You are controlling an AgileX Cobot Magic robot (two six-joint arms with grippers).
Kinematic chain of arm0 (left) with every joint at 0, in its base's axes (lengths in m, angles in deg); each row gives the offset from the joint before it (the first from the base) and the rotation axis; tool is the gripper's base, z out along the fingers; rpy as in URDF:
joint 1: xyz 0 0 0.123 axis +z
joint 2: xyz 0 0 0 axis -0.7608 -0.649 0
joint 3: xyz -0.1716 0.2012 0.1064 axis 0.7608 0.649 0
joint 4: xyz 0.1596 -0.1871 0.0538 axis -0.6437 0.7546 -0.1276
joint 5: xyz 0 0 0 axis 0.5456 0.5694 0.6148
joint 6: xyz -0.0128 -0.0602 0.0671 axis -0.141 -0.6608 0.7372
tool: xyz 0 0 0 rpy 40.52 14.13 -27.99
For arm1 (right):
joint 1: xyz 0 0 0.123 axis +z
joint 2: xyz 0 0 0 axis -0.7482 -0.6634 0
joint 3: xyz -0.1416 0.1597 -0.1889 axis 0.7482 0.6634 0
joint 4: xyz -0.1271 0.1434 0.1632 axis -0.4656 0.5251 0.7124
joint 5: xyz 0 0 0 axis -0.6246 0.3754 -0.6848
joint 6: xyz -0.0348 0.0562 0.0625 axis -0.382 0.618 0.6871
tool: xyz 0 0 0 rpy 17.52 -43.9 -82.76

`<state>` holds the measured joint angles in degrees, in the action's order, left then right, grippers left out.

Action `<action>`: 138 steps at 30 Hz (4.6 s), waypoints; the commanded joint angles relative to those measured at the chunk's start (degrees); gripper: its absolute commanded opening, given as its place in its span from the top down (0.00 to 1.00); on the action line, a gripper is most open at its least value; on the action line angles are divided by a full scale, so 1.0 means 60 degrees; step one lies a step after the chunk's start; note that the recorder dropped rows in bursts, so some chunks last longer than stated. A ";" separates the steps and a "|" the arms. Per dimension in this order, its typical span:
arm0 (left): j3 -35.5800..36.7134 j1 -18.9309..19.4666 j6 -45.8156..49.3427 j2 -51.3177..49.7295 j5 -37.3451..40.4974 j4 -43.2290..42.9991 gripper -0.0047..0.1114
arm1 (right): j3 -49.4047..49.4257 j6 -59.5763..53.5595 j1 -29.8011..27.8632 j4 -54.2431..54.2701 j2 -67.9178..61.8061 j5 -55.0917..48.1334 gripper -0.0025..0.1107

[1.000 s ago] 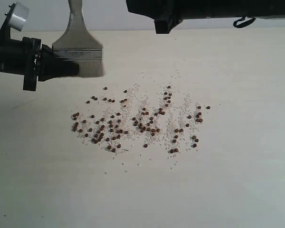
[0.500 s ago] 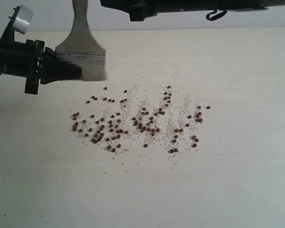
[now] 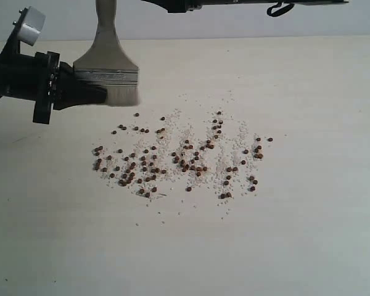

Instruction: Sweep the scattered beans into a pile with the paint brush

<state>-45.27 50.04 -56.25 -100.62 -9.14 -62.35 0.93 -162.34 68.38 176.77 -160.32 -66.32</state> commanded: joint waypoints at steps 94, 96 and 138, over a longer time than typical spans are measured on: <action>-0.0053 -0.0025 0.0135 0.0017 -0.0159 0.0119 0.96 | -0.2181 -0.0060 0.1108 0.0095 -0.1453 -0.0462 0.93; -0.0053 -0.0025 0.0154 0.0017 -0.0159 0.0119 0.96 | -0.2181 -0.0185 0.1108 0.0095 -0.1453 -0.0534 0.98; -0.0053 0.0032 -0.0496 0.0017 -0.0159 0.0429 0.57 | -0.2121 0.3619 -0.0684 -0.2131 -0.0356 0.2447 0.98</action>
<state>-45.50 50.28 -58.79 -100.71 -9.40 -59.97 -11.69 -146.49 65.18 170.72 -164.47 -53.62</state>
